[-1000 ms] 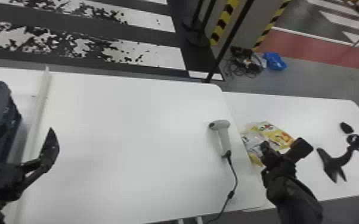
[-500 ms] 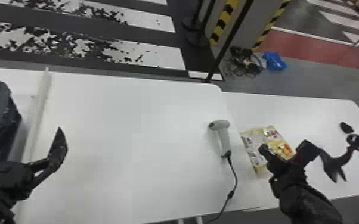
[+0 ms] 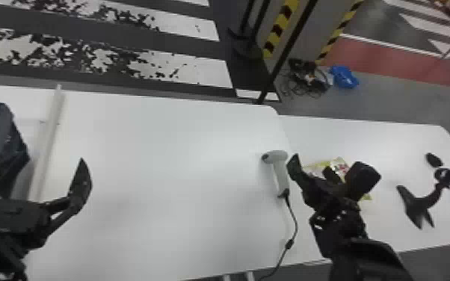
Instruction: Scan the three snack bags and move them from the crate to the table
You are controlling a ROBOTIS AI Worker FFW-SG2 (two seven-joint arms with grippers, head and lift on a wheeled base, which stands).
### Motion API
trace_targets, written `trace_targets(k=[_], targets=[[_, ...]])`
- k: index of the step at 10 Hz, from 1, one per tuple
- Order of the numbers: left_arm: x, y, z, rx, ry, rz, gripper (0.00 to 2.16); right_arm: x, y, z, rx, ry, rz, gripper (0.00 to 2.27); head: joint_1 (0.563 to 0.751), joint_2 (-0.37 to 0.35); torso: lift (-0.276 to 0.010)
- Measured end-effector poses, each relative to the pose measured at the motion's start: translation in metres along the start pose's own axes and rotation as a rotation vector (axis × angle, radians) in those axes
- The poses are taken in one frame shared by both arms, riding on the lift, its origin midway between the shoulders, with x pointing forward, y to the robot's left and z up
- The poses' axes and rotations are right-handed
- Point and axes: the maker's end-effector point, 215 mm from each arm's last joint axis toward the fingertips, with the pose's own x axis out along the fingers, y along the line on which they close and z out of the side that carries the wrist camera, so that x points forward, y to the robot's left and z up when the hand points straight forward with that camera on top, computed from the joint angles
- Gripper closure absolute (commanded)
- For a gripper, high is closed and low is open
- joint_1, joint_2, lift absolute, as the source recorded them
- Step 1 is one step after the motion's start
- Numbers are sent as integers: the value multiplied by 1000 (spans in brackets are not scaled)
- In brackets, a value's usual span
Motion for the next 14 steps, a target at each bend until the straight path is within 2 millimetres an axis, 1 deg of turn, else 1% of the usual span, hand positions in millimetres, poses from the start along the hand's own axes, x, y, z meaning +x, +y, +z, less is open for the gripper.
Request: trace_targets(k=[1, 2, 3, 4, 5, 6, 7, 8, 9, 10, 11, 12, 13, 14], targets=[[0, -3, 2, -1, -5, -2, 29, -13, 47, 8, -15, -38, 72, 49, 695, -321, -62], [0, -7, 3, 5, -7, -8, 29, -31, 93, 14, -22, -72, 145, 49, 695, -290, -62], [-1, -10, 4, 11, -7, -8, 29, -52, 136, 17, -35, -109, 210, 49, 695, -229, -62], [-4, -12, 5, 11, -7, -8, 29, -69, 168, 16, -36, -125, 264, 53, 695, -176, -62], [-7, -13, 7, 12, -10, -7, 29, -84, 194, 9, -25, -120, 309, 53, 695, -130, -62], [-12, -9, 10, 15, -13, 1, 29, -95, 211, 1, -21, -112, 341, 53, 695, -114, -62], [-17, 1, 14, 20, -22, 22, 26, -100, 219, -2, -27, -114, 355, 60, 695, -82, -62], [-22, 16, 22, 29, -34, 56, 26, -101, 219, -1, -31, -117, 355, 63, 695, -56, -62], [-25, 32, 35, 48, -39, 89, 26, -99, 215, 1, -35, -120, 351, 73, 695, -36, -62], [-27, 54, 53, 60, -41, 126, 39, -96, 211, 2, -39, -122, 346, 76, 695, -10, -62], [-28, 83, 68, 59, -28, 164, 76, -96, 206, 0, -44, -118, 344, 80, 695, 6, -62], [-26, 116, 76, 54, 4, 209, 76, -96, 202, -3, -47, -112, 339, 80, 695, 46, -62], [-24, 147, 80, 41, 46, 254, 80, -97, 198, -6, -52, -106, 336, 83, 695, 89, -62], [-22, 175, 83, 20, 80, 293, 83, -98, 195, -10, -60, -99, 337, 83, 695, 126, -62]])
